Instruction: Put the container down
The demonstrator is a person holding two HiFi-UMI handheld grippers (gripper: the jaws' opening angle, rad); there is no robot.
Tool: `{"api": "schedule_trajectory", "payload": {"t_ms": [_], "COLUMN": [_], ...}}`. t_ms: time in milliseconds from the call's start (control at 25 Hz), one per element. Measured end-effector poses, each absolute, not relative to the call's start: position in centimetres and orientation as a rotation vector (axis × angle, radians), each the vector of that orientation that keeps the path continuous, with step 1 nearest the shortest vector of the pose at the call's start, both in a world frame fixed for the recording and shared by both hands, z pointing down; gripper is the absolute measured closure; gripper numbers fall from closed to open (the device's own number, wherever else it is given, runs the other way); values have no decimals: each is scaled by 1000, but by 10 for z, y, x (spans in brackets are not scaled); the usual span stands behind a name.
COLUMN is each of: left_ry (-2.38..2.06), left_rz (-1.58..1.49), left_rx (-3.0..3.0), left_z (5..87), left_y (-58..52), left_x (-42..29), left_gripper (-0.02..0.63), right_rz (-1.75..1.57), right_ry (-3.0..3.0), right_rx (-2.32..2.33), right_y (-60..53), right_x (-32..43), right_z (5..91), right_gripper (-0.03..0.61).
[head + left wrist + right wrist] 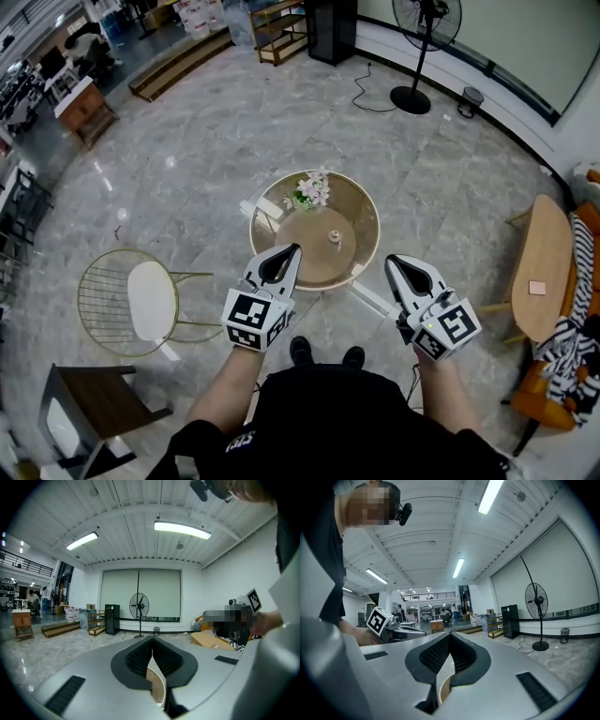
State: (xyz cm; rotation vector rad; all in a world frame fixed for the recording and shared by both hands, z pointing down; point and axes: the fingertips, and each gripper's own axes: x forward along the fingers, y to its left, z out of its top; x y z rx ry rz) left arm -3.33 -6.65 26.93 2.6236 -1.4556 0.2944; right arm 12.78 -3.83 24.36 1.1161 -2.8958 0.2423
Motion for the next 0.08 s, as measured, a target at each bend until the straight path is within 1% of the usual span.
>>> {"api": "schedule_trajectory", "payload": {"t_ms": [80], "left_ry": [-1454], "left_rz": [294], "left_rx": [2627], "left_z": [270], "left_y": [-66], "left_x": [-38], "left_gripper": [597], "right_rz": [239], "right_ry": [-2896], "right_rx": [1116], "right_y": [-38], "right_x": [123], "right_z": [245], "right_gripper": [568]}}
